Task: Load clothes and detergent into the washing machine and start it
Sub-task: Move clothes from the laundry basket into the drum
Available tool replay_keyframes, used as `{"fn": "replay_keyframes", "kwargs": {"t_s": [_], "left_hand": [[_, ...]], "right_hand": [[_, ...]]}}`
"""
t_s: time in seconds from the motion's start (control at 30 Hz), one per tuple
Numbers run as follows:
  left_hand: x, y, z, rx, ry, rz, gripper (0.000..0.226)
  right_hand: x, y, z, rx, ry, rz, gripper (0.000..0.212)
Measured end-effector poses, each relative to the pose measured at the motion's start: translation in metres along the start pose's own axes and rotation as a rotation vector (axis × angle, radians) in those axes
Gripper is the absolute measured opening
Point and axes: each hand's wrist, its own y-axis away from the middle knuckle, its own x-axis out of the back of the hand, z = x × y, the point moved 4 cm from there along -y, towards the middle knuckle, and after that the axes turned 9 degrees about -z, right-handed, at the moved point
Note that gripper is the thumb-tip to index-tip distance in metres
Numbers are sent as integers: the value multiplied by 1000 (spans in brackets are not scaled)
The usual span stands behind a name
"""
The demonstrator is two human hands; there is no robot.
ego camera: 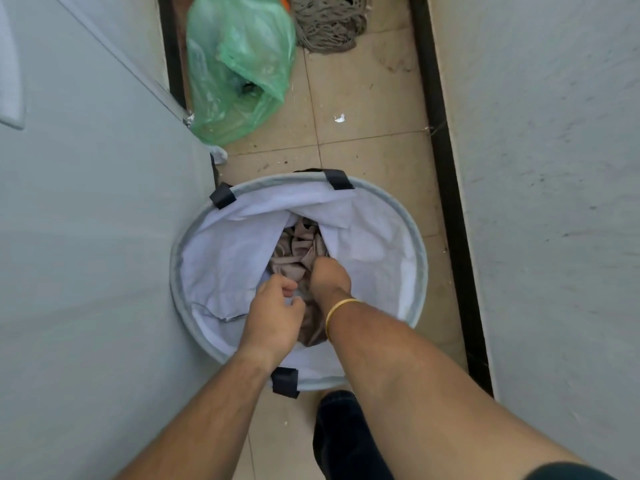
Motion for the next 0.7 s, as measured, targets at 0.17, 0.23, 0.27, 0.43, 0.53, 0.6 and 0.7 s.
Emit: {"fn": "replay_keyframes", "kwargs": {"t_s": [0.17, 0.23, 0.27, 0.43, 0.53, 0.6, 0.7], "left_hand": [[2, 12, 10, 0, -28, -55, 32], [1, 11, 9, -8, -46, -65, 34], [1, 10, 8, -14, -56, -68, 34], [-4, 7, 2, -27, -55, -67, 31], [-3, 8, 3, -29, -43, -54, 28], [-1, 16, 5, -23, -32, -33, 29], [5, 40, 15, 5, 14, -6, 34]], "right_hand": [[-12, 1, -5, -66, 12, -20, 60], [-22, -6, -8, -95, -12, -68, 67], [-27, -13, -7, -99, -24, -95, 69], [-40, -39, 7, -36, -14, -61, 48], [-37, -18, 8, -3, -22, -70, 45], [-27, 8, 5, 41, -64, -115, 49], [2, 56, -5, 84, -138, -151, 26]]}}
